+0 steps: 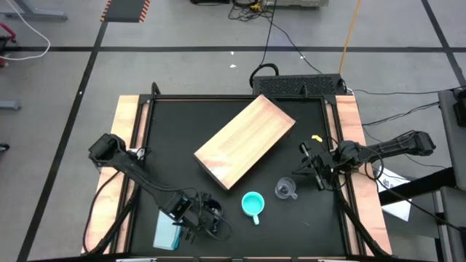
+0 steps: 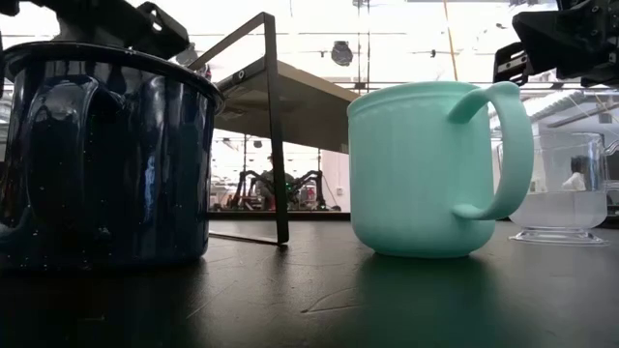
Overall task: Stack small to large cups/mugs on shelf
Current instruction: Put the dark blue cup on the shelf
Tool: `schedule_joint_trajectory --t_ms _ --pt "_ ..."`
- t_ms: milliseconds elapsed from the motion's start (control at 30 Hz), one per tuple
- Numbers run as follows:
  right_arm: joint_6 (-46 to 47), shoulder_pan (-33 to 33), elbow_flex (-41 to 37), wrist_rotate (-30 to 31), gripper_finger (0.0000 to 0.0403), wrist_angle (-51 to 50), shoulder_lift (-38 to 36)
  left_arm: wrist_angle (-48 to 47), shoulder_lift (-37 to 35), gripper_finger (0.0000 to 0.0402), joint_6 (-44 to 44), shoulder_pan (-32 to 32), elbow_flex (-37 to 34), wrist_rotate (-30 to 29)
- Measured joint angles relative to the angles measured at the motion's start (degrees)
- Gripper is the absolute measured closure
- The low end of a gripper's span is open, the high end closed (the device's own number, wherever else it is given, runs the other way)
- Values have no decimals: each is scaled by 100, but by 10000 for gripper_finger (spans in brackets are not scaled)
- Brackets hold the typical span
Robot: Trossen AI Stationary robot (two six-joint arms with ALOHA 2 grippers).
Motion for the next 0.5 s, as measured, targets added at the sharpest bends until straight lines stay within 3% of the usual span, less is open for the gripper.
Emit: schedule_joint_trajectory --t_ms 500 --pt "0 1 0 0 403 7 0 179 0 227 51 4 -156 0"
